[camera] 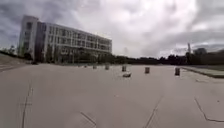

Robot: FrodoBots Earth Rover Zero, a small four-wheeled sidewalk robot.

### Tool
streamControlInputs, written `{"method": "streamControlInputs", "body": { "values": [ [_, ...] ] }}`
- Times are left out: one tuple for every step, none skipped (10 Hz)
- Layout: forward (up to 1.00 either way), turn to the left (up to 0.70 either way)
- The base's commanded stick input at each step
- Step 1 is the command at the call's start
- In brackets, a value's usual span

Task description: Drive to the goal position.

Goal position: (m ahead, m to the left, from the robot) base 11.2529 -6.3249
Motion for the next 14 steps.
{"method": "streamControlInputs", "body": {
  "values": [
    [0.7, -0.35],
    [0.7, -0.35],
    [0.7, -0.35],
    [0.7, -0.35],
    [0.7, -0.35],
    [0.7, -0.34],
    [0.7, -0.09],
    [0.7, 0.0],
    [0.7, 0.0],
    [0.7, 0.0],
    [0.7, 0.0],
    [0.7, 0.0],
    [0.7, 0.0],
    [0.7, 0.0]
  ]
}}
